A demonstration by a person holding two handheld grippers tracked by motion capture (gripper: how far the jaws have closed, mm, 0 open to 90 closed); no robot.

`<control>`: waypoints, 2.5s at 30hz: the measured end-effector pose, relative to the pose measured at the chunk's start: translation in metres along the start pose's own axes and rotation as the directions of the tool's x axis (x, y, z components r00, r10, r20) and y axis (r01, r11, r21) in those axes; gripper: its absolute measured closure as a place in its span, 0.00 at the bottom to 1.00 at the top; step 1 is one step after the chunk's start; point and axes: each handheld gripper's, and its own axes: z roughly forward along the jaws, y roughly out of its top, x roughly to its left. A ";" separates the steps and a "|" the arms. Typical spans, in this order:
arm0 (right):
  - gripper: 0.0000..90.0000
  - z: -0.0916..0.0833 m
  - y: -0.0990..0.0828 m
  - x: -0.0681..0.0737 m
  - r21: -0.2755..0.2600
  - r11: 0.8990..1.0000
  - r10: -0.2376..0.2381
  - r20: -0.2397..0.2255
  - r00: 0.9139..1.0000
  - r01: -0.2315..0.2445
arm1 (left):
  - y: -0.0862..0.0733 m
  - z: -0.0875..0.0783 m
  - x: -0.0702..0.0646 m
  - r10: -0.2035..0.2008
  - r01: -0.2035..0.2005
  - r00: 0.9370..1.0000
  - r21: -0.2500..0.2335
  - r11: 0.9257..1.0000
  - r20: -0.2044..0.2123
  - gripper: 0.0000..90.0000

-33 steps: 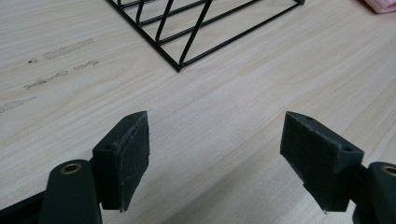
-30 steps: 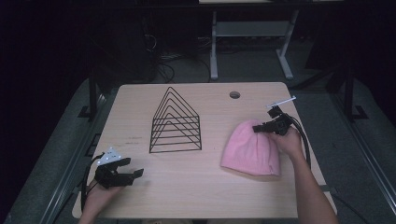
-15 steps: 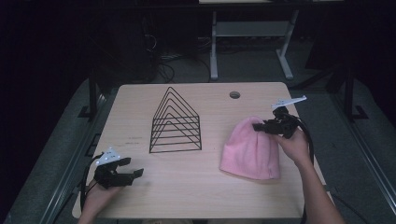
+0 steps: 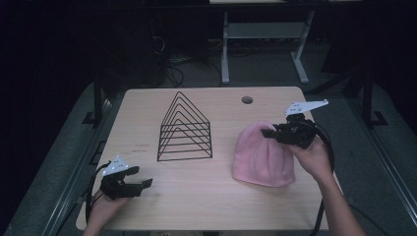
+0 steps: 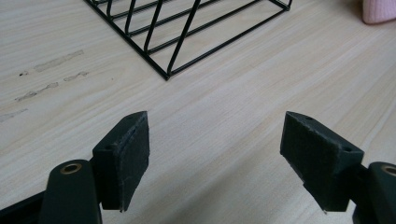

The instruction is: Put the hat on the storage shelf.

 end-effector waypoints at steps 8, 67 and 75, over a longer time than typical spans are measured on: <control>0.81 -0.013 0.023 0.019 -0.035 0.998 -0.050 0.003 0.999 0.050 | -0.001 0.000 0.002 -0.009 0.009 1.000 0.001 1.000 -0.001 0.26; 0.81 -0.029 0.135 0.060 -0.181 0.955 -0.252 -0.087 0.964 0.233 | 0.079 -0.002 -0.022 0.150 -0.140 0.972 -0.066 0.988 0.183 0.27; 0.81 -0.023 0.147 0.066 -0.193 0.949 -0.273 -0.099 0.957 0.250 | 0.103 -0.006 -0.028 0.186 -0.172 0.959 -0.085 0.982 0.214 0.27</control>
